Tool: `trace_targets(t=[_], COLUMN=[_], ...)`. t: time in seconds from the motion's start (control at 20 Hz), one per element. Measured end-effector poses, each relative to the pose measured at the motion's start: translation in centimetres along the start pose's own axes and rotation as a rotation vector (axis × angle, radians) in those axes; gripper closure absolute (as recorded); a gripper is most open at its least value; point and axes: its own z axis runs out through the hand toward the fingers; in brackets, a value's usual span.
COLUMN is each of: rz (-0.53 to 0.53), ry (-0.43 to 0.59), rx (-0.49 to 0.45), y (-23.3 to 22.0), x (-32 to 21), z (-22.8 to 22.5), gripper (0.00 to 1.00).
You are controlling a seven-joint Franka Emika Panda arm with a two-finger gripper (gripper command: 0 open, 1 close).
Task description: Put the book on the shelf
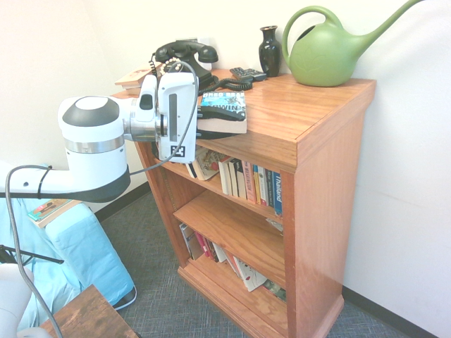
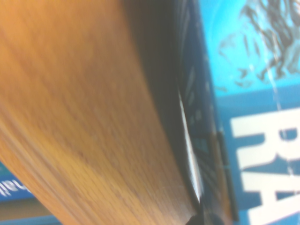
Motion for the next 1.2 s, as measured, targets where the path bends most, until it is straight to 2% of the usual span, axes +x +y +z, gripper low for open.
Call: trace_targets(t=[0.3, 0.55, 0.9, 1.2], rz=[0.179, 0.322, 0.447, 0.542], ry=[-0.113, -0.251, -0.438, -0.583], rx=[-0.019, 0.035, 0.155, 0.265], y=[4.3, 7.0, 3.6, -1.3], x=[1.2, 1.2, -3.9, -8.5], z=[-4.2, -11.4, -19.5, -20.8], gripper=[1.0, 1.0, 1.0, 1.0])
